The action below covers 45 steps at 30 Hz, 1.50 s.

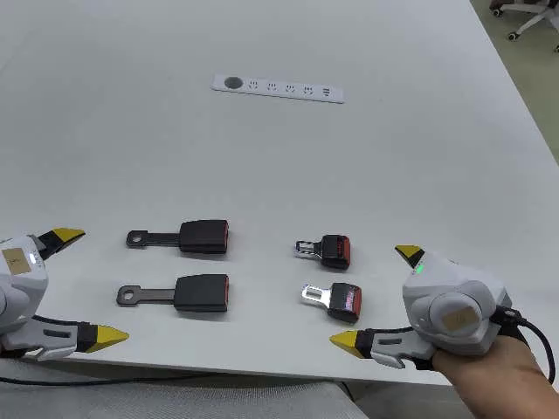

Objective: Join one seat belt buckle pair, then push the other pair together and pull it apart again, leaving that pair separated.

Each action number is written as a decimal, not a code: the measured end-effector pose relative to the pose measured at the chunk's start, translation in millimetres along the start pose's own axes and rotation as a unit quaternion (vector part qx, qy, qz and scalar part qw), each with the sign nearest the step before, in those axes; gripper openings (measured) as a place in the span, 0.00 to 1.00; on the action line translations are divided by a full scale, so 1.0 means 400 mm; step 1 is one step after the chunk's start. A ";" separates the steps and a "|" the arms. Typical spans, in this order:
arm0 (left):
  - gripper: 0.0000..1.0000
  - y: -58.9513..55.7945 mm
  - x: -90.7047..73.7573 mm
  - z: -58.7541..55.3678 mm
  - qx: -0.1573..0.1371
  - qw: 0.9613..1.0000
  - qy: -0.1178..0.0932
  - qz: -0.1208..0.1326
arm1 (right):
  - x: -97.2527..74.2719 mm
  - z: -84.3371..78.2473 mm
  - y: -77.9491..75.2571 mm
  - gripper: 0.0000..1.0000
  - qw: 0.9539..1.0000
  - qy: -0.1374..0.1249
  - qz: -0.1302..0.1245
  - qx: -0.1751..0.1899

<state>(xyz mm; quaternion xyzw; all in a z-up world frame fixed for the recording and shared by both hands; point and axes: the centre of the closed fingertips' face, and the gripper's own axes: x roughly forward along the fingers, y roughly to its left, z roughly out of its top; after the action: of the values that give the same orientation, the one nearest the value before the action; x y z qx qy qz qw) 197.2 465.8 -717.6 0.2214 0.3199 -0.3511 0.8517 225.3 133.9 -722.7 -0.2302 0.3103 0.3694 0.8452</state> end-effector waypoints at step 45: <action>0.92 -0.008 0.005 -0.011 0.030 0.999 0.016 -0.007 | -0.003 0.000 0.031 0.93 1.000 0.000 0.002 -0.009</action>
<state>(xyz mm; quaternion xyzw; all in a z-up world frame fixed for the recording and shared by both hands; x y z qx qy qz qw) 194.1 465.3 -722.7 0.2496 0.3243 -0.3631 0.8371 215.2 141.0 -724.0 -0.2371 0.3078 0.3738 0.8422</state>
